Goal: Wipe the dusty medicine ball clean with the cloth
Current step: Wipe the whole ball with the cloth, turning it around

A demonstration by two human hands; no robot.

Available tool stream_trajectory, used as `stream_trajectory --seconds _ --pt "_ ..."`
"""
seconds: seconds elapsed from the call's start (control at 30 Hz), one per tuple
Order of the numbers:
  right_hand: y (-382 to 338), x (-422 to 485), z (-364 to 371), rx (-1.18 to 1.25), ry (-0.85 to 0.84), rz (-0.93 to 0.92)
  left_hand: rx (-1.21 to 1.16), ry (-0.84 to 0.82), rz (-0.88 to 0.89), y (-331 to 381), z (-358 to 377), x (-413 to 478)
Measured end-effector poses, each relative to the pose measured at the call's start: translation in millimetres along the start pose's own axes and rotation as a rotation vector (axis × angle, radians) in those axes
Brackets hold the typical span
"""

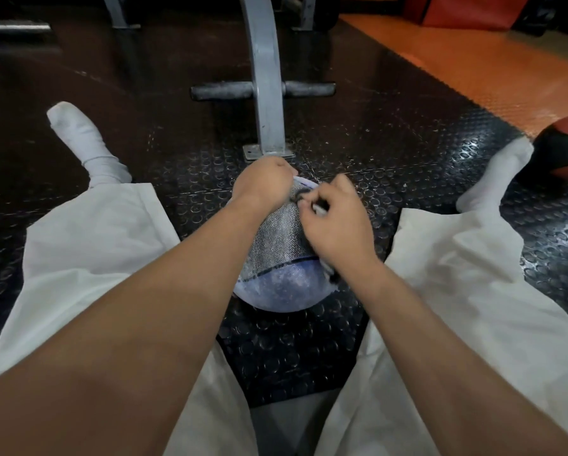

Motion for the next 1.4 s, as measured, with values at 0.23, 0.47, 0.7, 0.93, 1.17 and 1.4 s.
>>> stream_trajectory --seconds 0.23,0.47,0.7,0.93,1.17,1.4 --pt "-13.8 -29.5 -2.6 -0.05 -0.055 -0.152 -0.049 -0.045 -0.011 -3.8 1.2 1.2" --pt "15.3 46.3 6.8 -0.059 -0.253 0.137 -0.027 0.036 0.016 -3.8 -0.2 -6.9" --pt "8.2 -18.1 -5.3 0.086 0.046 -0.021 -0.059 -0.021 -0.014 -1.7 -1.4 0.5" --pt "8.7 -10.2 -10.2 -0.027 -0.043 -0.072 0.001 -0.014 0.013 1.2 3.4 -4.0" --pt "15.6 56.5 10.3 -0.14 -0.207 0.011 0.02 0.034 0.011 2.9 2.6 -6.8" --pt "10.8 -6.7 -16.5 -0.146 -0.085 -0.159 0.082 0.0 0.017 11.0 5.3 -1.9"
Point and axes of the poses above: each hand's wrist, its own x-axis towards the middle knuckle, its own z-axis out of the palm, y = z × x, the point moved 9 cm from there along x, towards the middle knuckle, and after that the axes turned 5 degrees about -z, right-handed, at the moved point
